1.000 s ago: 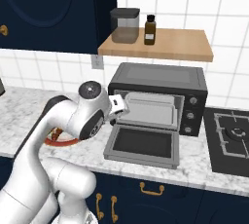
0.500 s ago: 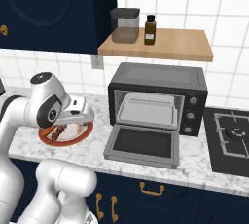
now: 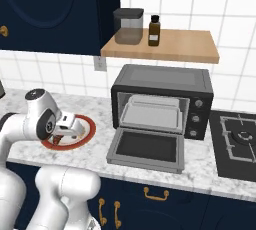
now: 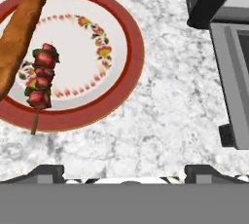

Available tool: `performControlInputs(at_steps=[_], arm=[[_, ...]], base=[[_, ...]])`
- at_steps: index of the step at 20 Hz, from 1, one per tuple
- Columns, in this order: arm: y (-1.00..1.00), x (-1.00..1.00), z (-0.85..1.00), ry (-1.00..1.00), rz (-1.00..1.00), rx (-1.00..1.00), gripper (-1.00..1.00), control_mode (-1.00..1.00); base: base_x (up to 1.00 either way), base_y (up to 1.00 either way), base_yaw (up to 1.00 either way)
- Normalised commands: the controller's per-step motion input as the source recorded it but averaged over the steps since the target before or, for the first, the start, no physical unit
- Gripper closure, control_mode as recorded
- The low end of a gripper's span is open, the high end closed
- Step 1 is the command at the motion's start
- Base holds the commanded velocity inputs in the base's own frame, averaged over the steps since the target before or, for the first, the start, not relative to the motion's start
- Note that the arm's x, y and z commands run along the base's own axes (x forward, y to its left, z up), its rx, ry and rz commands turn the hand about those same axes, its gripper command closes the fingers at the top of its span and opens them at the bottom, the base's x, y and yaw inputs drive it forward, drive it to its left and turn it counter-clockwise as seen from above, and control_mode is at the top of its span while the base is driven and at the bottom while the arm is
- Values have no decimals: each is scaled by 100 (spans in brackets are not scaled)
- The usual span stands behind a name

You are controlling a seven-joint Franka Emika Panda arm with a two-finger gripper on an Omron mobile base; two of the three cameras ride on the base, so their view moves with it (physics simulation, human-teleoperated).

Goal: Pick up the kebab skewer and baguette bread, and place them inside the toaster oven. Close the toaster oven door and start by setting the timer.

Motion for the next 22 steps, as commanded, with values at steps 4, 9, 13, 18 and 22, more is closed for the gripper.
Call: performControlInputs(at_steps=[4,9,13,18,22], arm=[[44,66,-33,9,11,9,-100,-100],[45,65,-29,11,17,11,-100,-100],[51,39,-22,17,11,0,-100,-100],[27,14,-26,20,8,0,-100,-100],[9,0,-36,8,7,0,-100,-100]], base=[[0,0,0],[0,0,0],[0,0,0],[0,0,0],[0,0,0]])
